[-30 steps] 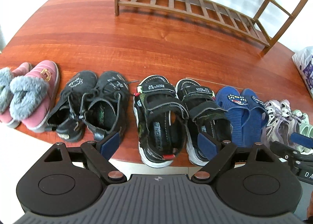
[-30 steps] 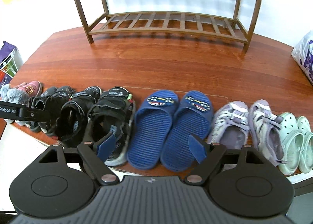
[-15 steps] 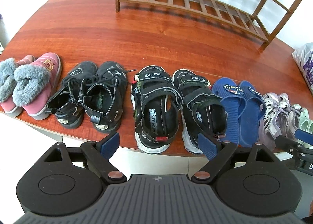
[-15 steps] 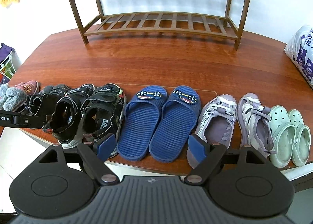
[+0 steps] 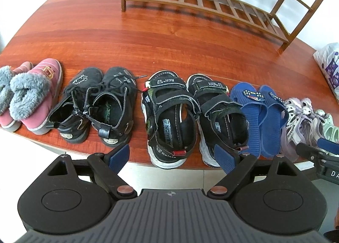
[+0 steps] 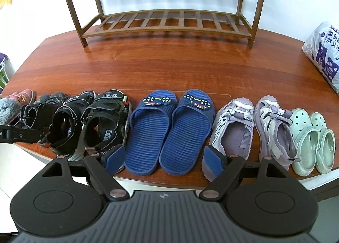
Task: Organize scattered shoes
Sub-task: 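Lift both grippers away from the shoe row and move toward the blue slides, then grasp a blue cartoon slide with the left gripper while the right gripper grasps its mate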
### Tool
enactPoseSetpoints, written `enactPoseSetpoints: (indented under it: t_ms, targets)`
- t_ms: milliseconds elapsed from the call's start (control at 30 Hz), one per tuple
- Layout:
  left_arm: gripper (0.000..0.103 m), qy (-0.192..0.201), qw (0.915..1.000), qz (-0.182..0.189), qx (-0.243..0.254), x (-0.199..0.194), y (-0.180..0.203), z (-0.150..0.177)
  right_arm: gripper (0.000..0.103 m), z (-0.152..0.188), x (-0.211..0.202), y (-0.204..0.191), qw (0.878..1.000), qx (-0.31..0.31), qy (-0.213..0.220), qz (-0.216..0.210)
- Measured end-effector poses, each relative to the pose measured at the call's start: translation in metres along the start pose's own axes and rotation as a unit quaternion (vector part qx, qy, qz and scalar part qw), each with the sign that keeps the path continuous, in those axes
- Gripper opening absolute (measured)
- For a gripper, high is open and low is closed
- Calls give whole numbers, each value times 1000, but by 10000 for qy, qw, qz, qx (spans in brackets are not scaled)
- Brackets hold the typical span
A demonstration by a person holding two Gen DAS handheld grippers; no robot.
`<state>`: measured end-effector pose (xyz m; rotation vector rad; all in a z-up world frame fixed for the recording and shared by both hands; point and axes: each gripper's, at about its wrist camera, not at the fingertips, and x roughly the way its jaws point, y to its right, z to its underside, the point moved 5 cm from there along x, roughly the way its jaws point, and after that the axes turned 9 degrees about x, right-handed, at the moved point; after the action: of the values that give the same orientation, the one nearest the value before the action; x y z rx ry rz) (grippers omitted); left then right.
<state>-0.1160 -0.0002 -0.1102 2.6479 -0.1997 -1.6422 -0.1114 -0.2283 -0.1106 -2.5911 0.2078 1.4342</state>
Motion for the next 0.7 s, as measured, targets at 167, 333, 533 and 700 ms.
enactPoseSetpoints:
  t_ms: [167, 333, 533, 700]
  targets:
    - [88, 69, 9997, 72, 229, 2, 4, -7, 86, -3, 4, -4, 10000, 17, 30, 57]
    - [88, 187, 9985, 208, 474, 7, 16, -17, 86, -7, 4, -2, 9998, 55, 107, 127]
    - [88, 189, 9936, 437, 1023, 27, 50, -38, 86, -16, 11, 9, 9996, -196, 102, 147]
    - [88, 209, 9868, 742, 1421, 44, 81, -60, 86, -32, 24, 28, 9989, -479, -6, -26]
